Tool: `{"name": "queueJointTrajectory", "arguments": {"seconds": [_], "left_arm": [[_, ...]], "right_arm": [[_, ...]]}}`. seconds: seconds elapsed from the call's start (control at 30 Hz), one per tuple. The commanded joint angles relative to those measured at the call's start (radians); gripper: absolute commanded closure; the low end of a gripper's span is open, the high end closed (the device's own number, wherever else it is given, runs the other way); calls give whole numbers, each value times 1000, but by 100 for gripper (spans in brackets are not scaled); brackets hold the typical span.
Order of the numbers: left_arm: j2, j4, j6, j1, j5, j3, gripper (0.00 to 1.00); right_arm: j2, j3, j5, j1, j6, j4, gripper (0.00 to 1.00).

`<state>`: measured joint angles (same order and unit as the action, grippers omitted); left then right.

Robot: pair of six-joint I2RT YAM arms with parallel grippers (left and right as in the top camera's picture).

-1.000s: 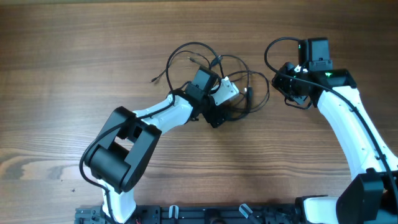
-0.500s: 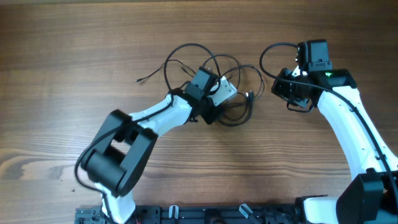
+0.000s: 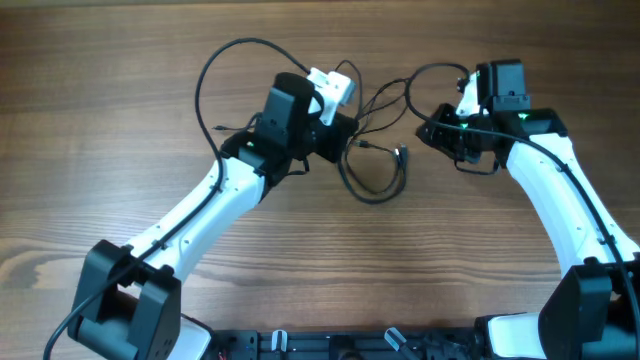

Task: Untangle cables

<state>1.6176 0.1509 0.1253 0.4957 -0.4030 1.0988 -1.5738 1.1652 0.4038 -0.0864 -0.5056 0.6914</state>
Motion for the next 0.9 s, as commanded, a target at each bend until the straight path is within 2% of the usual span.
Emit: {"name": "queueJointTrajectory", "arguments": {"seconds": [0.0, 0.23, 0.7, 0.8, 0.87], "left_arm": [[-4, -21, 132, -40, -125, 1, 96], [-4, -51, 153, -53, -180, 1, 96], [-4, -58, 173, -53, -282, 1, 96], [-4, -58, 175, -56, -281, 1, 96], [-4, -57, 175, -56, -281, 1, 96]], "right_arm": [[-14, 4, 201, -6, 4, -42, 65], [-17, 4, 241, -6, -57, -87, 64], [-138, 4, 217, -92, -310, -304, 64], [-154, 4, 189, -105, -335, -329, 70], [-157, 4, 157, -110, -329, -324, 82]]}}
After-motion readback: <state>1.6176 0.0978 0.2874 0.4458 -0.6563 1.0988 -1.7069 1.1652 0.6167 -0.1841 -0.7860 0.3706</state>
